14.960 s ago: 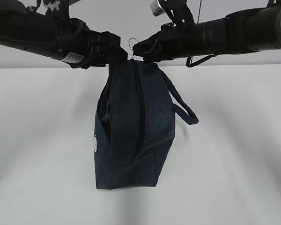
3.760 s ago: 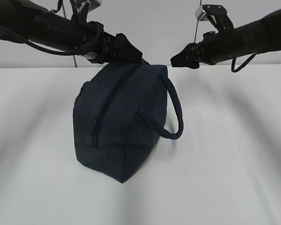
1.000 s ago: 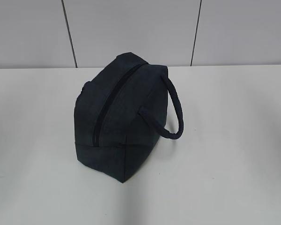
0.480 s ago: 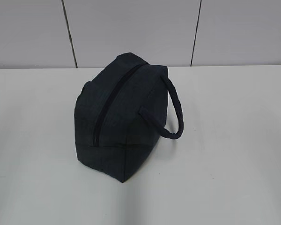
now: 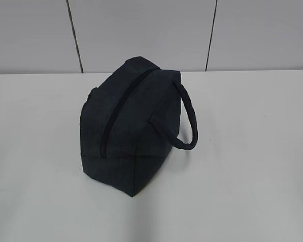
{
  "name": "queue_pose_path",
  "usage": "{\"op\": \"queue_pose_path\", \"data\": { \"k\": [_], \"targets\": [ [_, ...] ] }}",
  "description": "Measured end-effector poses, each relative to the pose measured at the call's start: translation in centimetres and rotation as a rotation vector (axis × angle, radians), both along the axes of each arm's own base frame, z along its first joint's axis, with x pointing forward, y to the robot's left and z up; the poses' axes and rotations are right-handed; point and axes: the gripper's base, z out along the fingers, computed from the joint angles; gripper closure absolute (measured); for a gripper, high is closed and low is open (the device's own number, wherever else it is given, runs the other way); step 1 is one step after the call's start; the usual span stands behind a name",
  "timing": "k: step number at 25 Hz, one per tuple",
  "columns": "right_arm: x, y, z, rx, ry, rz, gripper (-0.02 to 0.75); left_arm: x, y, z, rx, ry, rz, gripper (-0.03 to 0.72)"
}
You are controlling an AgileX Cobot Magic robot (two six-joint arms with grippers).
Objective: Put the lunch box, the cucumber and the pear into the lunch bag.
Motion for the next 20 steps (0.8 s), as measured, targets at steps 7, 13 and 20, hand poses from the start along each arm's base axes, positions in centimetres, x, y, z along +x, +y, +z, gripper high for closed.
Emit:
{"op": "queue_pose_path", "data": {
  "k": [7, 13, 20],
  "targets": [
    [1.5, 0.1, -2.4, 0.005, -0.012, 0.007, 0.261, 0.2, 0.2, -0.1, 0.021, -0.010, 0.014, 0.240],
    [1.7, 0.1, -2.8, 0.009, -0.007, 0.007, 0.261, 0.2, 0.2, -0.1, 0.029, -0.013, 0.019, 0.243],
    [1.8, 0.1, -2.8, 0.009, -0.009, 0.007, 0.261, 0.2, 0.2, -0.1, 0.029, -0.013, 0.018, 0.244]
  ]
}}
